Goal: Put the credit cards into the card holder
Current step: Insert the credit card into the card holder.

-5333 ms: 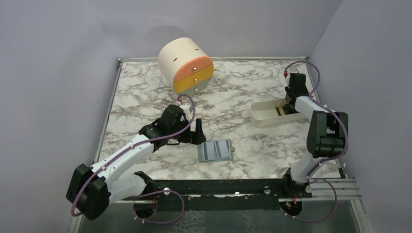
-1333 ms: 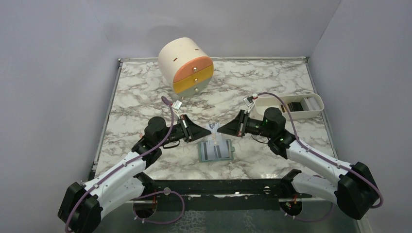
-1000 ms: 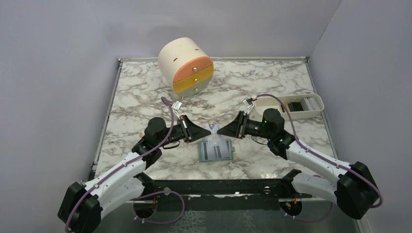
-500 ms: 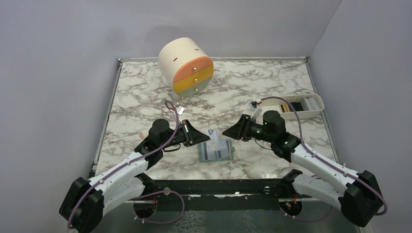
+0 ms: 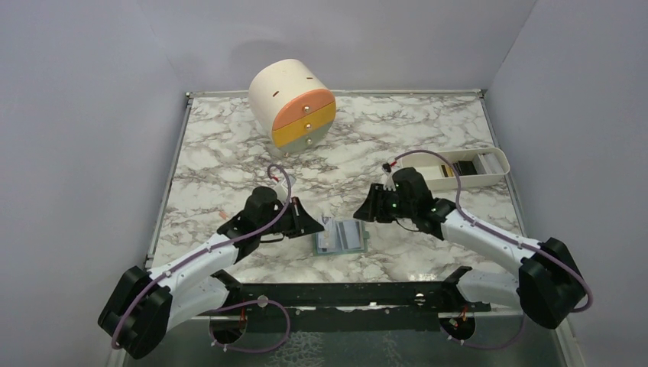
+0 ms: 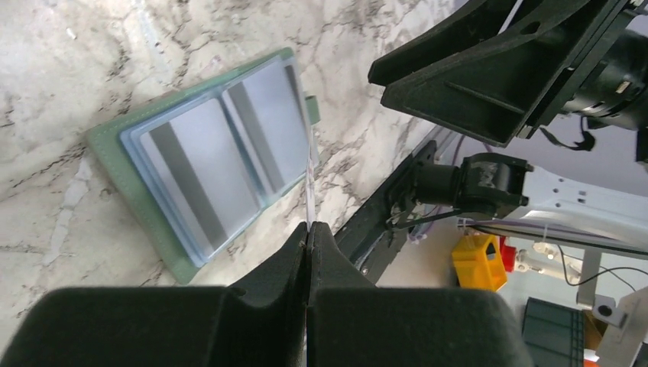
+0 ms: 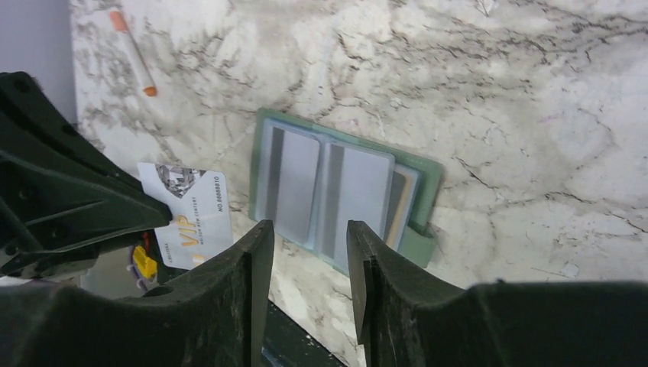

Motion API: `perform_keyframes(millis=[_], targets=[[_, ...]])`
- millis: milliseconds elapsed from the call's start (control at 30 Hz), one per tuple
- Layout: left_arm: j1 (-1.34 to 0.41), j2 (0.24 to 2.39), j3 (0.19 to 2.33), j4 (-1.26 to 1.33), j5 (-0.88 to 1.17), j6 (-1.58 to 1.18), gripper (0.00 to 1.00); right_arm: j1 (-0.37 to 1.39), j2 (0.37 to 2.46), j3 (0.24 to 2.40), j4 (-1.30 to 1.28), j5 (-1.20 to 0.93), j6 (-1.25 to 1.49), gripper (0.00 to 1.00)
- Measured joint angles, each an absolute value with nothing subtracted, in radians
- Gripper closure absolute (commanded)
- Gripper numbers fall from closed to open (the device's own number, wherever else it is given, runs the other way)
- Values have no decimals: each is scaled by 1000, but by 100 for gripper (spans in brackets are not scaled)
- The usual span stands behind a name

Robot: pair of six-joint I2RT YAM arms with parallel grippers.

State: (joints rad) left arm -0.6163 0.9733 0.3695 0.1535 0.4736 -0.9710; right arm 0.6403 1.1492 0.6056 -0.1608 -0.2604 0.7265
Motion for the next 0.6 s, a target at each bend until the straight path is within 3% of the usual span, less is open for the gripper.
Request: perform_keyframes(millis=[267, 600], targets=[[-616, 1100, 380, 147, 475, -919, 100, 641, 1306, 623, -189, -264, 680, 60], [-615, 1254, 386, 236, 517, -914, 100, 641, 1337, 623, -206, -226, 645, 64]])
